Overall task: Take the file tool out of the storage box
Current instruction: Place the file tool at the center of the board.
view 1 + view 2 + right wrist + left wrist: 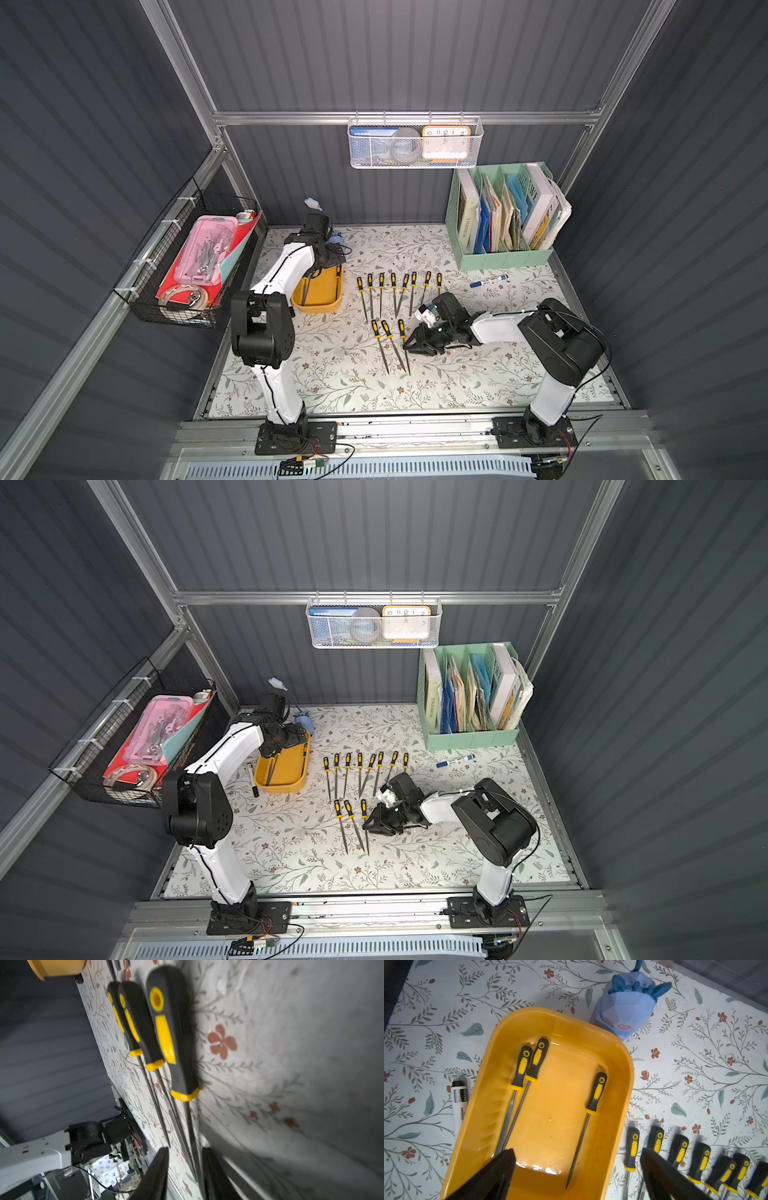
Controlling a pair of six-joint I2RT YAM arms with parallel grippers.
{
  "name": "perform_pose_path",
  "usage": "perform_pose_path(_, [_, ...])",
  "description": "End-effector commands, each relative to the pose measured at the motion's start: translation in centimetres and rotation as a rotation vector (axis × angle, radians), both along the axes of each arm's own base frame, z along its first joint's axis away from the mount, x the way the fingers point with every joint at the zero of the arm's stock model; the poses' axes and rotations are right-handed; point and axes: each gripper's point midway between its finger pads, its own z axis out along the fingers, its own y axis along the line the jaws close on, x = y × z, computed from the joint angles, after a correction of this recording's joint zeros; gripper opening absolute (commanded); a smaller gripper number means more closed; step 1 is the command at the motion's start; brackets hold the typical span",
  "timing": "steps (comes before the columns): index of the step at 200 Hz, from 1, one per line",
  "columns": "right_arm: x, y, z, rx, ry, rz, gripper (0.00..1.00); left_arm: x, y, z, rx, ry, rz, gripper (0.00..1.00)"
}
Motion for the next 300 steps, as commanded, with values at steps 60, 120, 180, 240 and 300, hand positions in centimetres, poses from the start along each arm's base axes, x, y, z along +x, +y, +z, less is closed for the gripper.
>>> perform_pose_path(60, [0.7, -1.5, 4.7, -0.106, -0.132, 0.043, 0.42, -0.2, 4.4, -1.6, 0.058, 0.049, 0.062, 0.92])
perform_pose_path(120, [3.6, -1.4, 9.4, -0.126, -0.207, 0.052, 0.43, 2.1, 6.6, -5.3, 0.110, 0.119, 0.059, 0.75])
perform_pose_path(180, [3.9, -1.5, 9.5, -0.135, -0.194, 0.028, 0.43, 4.9, 5.9, -7.3, 0.087, 0.121, 0.012, 0.66])
perform_pose_path(240, [4.1, -1.4, 9.2, -0.140, -0.181, 0.020, 0.43, 5.2, 6.0, -8.9, 0.100, 0.144, -0.002, 0.61])
perform_pose_path(300, [4.3, -0.8, 9.1, -0.120, -0.167, 0.023, 0.43, 5.0, 5.7, -11.0, 0.083, 0.172, -0.010, 0.47])
